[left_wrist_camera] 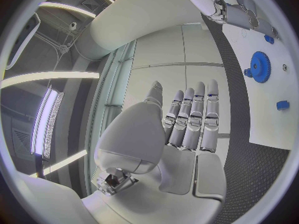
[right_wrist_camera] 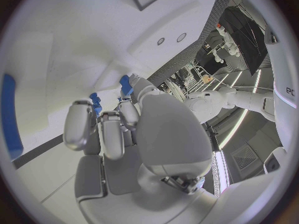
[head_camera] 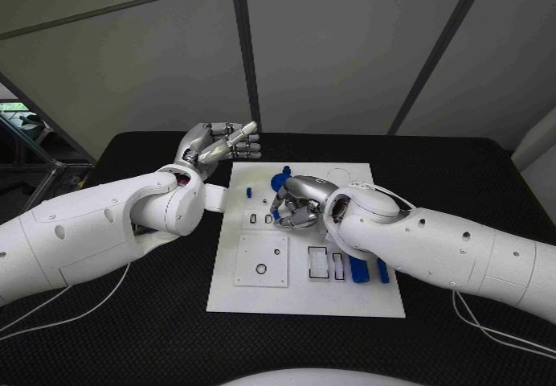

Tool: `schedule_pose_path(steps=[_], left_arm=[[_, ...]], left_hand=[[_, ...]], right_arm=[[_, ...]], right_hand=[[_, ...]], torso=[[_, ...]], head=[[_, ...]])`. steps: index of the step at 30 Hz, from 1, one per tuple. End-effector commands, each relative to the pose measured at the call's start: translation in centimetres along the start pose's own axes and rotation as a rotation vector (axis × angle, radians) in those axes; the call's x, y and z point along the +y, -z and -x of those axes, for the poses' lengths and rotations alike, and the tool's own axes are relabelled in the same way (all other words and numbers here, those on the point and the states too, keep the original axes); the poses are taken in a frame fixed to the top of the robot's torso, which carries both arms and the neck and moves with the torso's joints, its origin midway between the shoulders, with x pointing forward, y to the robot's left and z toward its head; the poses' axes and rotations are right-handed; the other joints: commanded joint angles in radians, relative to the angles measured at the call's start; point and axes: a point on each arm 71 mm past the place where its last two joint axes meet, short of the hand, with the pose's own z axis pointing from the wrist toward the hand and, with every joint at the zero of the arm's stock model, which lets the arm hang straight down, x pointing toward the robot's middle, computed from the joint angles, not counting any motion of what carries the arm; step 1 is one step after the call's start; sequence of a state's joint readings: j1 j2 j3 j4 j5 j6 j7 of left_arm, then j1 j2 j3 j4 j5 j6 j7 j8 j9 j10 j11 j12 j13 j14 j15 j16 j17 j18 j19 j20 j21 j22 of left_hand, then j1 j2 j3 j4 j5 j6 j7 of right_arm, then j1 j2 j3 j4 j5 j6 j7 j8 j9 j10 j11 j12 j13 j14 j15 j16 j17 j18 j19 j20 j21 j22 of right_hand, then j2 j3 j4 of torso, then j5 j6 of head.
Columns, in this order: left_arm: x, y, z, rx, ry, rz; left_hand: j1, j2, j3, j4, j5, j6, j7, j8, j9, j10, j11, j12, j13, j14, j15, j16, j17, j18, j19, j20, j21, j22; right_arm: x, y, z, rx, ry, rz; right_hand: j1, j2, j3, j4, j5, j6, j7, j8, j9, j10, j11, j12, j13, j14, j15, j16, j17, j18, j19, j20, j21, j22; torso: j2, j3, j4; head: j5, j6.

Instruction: Assemble the parts on the task board

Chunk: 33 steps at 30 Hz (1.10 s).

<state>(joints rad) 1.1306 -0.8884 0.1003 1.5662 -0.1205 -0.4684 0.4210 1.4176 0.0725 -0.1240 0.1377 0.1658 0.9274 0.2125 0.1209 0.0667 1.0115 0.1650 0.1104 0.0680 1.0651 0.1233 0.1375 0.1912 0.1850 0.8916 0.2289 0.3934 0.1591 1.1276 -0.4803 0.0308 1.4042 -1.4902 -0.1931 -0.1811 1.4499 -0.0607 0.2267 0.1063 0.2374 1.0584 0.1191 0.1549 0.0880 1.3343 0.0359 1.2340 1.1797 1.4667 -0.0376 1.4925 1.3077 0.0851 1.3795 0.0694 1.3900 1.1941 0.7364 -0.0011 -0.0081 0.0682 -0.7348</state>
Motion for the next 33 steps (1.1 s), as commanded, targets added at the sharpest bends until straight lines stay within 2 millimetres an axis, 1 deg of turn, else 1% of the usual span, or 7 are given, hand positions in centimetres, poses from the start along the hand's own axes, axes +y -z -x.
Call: schedule_pose_path(steps=[1,8,12,17,33], left_arm=[[-0.14,-0.05,-0.11,0.008,0.0,-0.009],[-0.13,-0.06,-0.12,0.009,0.001,-0.008],[-0.12,-0.07,-0.1,0.008,0.0,-0.008],[-0.11,-0.07,-0.09,0.008,0.0,-0.008],[-0.1,-0.08,-0.08,0.008,0.0,-0.007]], left_hand=[[0.008,0.0,0.002,-0.006,-0.001,0.001,0.007,-0.007,-0.001,0.002,0.007,-0.006,-0.001,0.001,0.005,-0.006,0.001,-0.003,-0.003,0.006,-0.005,-0.001],[0.008,0.0,0.002,-0.006,-0.001,0.001,0.007,-0.007,-0.001,0.002,0.007,-0.006,-0.001,0.001,0.005,-0.006,0.001,-0.003,-0.003,0.006,-0.005,-0.001],[0.008,0.0,0.002,-0.006,-0.001,0.001,0.007,-0.007,-0.001,0.002,0.007,-0.006,-0.001,0.001,0.005,-0.006,0.001,-0.003,-0.003,0.006,-0.005,-0.001],[0.008,0.0,0.002,-0.006,-0.001,0.001,0.007,-0.007,-0.001,0.002,0.007,-0.006,-0.001,0.001,0.005,-0.006,0.001,-0.003,-0.003,0.006,-0.005,-0.001],[0.008,0.0,0.002,-0.006,-0.001,0.001,0.007,-0.007,-0.001,0.002,0.007,-0.006,-0.001,0.001,0.005,-0.006,0.001,-0.003,-0.003,0.006,-0.005,-0.001]], right_arm=[[-0.09,-0.05,-0.29,0.023,0.012,-0.006],[-0.24,-0.07,-0.42,0.029,0.016,-0.011],[-0.34,-0.06,-0.45,0.033,0.022,-0.013],[-0.4,-0.05,-0.52,0.042,0.031,-0.016],[-0.46,-0.05,-0.62,0.055,0.052,-0.02]], right_hand=[[-0.005,0.0,0.007,0.001,0.001,0.008,0.001,0.003,0.001,-0.007,-0.002,-0.004,-0.001,0.072,0.0,0.003,0.109,-0.01,0.006,0.0,0.002,-0.001],[-0.009,-0.003,0.007,0.001,0.0,0.006,0.002,0.003,0.001,-0.008,-0.001,-0.005,-0.003,0.072,0.0,0.003,0.109,-0.01,0.004,0.001,0.001,-0.004],[-0.017,-0.01,0.008,0.001,-0.002,-0.004,0.005,-0.003,-0.002,-0.015,0.001,-0.013,-0.009,0.072,0.002,0.002,0.108,-0.009,0.003,0.002,-0.001,-0.006],[-0.029,-0.023,0.008,0.001,-0.003,-0.026,0.014,-0.014,-0.008,-0.025,0.008,-0.024,-0.02,0.072,0.007,0.001,0.107,-0.008,-0.001,0.006,-0.005,-0.013],[-0.034,-0.034,0.014,-0.004,-0.001,-0.043,0.021,-0.022,-0.012,-0.039,0.014,-0.039,-0.035,0.072,0.012,0.002,0.11,-0.006,-0.008,0.011,-0.012,-0.024]], torso=[[0.0,0.0001,0.0005],[0.0,-0.0004,0.0004],[0.0,0.0,0.0005],[0.0,-0.0002,0.0005],[0.0,-0.0001,0.0009]], head=[[0.001,0.0],[0.001,-0.001],[0.001,-0.001],[-0.001,-0.002],[-0.002,-0.006]])
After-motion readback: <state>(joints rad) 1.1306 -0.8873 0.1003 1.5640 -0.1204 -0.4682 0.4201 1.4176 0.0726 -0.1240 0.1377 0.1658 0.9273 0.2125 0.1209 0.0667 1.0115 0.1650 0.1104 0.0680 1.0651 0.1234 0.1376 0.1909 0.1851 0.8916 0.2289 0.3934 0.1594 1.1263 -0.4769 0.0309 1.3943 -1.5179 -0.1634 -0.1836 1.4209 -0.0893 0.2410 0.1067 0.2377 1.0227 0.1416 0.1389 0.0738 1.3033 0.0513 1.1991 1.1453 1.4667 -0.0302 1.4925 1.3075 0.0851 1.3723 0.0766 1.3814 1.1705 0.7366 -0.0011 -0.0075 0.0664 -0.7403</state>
